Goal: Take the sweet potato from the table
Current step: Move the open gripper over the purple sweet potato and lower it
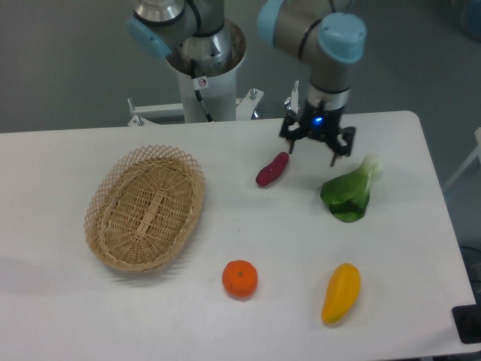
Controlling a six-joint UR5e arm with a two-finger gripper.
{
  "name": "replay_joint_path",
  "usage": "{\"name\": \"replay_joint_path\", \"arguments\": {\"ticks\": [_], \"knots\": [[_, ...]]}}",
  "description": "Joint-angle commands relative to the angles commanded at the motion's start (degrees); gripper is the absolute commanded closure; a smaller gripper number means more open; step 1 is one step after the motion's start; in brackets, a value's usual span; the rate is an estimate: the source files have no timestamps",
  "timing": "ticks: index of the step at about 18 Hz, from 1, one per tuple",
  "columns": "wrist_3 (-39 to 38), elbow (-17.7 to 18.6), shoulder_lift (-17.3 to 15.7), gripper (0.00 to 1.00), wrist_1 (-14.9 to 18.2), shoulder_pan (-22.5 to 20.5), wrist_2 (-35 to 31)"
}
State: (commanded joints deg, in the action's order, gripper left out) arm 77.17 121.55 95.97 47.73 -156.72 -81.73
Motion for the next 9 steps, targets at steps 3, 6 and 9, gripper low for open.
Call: {"name": "replay_joint_path", "arguments": {"ticks": [3,6,9], "knots": [[0.44,0.18,0.79,0.0,-0.53,1.76,-2.37],[0.61,1.23,1.23,0.0,-0.53,3.34,-4.22],[2.45,1.41,1.32,0.0,-0.71,4.75,-6.41]]}}
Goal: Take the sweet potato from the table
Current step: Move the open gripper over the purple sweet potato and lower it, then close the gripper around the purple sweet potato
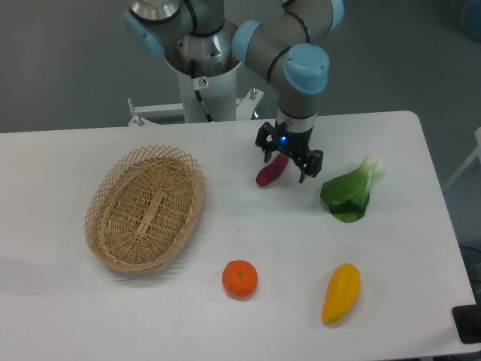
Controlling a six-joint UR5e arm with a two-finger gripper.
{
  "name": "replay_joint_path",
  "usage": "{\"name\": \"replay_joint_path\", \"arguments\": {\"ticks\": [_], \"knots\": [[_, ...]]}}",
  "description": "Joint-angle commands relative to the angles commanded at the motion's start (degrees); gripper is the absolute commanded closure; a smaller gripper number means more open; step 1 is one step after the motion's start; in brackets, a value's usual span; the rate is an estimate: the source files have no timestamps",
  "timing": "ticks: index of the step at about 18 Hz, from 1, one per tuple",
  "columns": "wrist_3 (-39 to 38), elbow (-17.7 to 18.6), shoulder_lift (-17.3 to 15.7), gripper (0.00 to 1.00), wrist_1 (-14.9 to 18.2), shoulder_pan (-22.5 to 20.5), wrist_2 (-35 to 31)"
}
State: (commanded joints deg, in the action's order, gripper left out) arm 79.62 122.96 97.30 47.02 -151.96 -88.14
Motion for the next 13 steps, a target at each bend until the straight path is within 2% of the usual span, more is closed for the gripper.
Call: {"name": "replay_joint_path", "arguments": {"ticks": [1,2,10,13], "knots": [[0.27,-0.35,-0.26,0.0,0.61,0.26,-1.4],[0.62,1.12,-0.35,0.0,0.44,0.26,-2.03],[1.32,4.04,0.35,0.0,0.0,0.88,-2.38],[0.98,3.87,2.19,0.0,-0.09,1.58,-2.47]]}}
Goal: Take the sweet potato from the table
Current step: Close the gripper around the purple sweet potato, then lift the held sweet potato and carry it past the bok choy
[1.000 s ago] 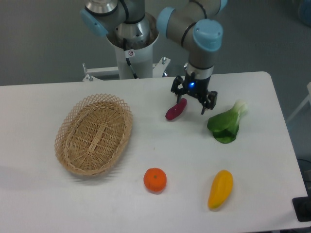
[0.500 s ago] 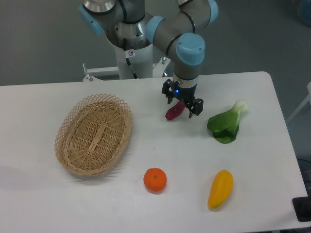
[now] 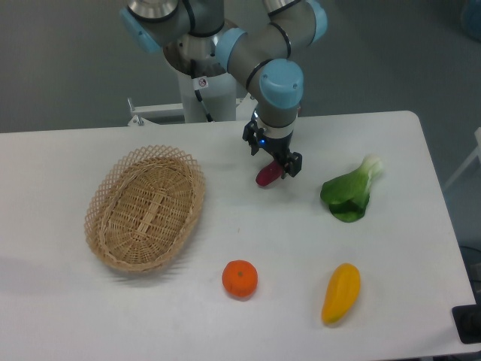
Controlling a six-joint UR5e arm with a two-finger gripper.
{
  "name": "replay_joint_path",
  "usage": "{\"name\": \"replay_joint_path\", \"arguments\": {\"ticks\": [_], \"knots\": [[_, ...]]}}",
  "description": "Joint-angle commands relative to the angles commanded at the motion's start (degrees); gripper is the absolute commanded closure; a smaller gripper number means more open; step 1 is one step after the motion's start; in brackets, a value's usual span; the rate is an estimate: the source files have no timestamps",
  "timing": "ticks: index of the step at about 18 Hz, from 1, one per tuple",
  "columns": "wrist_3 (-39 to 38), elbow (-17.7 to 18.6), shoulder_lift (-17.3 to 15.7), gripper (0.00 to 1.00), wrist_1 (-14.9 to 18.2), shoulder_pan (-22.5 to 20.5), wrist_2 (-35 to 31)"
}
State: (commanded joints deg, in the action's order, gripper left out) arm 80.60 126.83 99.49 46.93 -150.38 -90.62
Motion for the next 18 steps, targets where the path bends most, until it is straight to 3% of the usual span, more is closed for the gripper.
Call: {"name": "replay_joint_path", "arguments": {"ticks": [6,12,14,18], "knots": [[-0.18,0.0,1.06,0.01,-0.17,0.09,0.0],[-0.44,-0.62,0.8,0.75,-0.18,0.0,0.0],[-0.35,-0.88,0.71,0.83,-0.18,-0.09,-0.09],[-0.27,-1.76,0.79,0.86,-0.09,-0.09,-0.09]]}}
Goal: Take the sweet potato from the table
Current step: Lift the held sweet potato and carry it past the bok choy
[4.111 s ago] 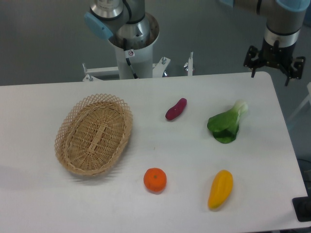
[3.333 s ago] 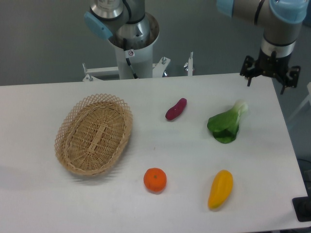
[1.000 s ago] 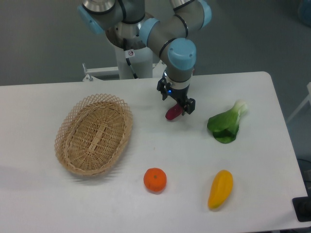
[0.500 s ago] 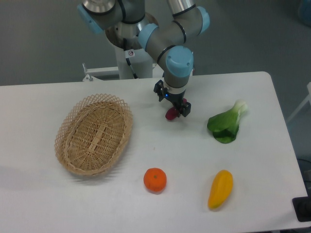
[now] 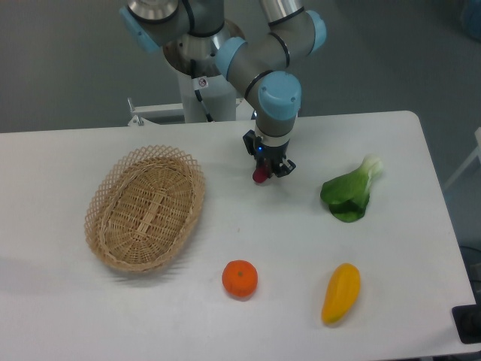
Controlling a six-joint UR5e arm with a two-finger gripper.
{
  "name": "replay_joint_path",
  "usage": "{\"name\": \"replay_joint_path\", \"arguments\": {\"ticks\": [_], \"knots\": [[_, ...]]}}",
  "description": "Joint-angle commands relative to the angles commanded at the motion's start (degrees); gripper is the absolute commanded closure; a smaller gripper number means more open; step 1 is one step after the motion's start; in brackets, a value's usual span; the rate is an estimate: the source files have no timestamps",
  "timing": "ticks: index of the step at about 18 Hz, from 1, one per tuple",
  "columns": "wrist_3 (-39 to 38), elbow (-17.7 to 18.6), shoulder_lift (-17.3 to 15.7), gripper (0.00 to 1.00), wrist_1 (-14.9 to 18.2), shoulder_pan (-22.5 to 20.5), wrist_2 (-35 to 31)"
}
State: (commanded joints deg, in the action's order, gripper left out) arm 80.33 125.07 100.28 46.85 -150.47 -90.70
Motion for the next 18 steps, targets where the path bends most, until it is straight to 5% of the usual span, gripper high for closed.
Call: {"name": "replay_joint_path", "arguments": {"ticks": [7,15,18], "knots": [[0.18,-4.91,-0.09,0.86,-0.09,-0.53,0.0],[0.0,-22.22,0.26,0.86,3.42,-6.23,0.35],[-0.26,-28.72,0.44,0.86,8.33,-7.47,1.75]]}}
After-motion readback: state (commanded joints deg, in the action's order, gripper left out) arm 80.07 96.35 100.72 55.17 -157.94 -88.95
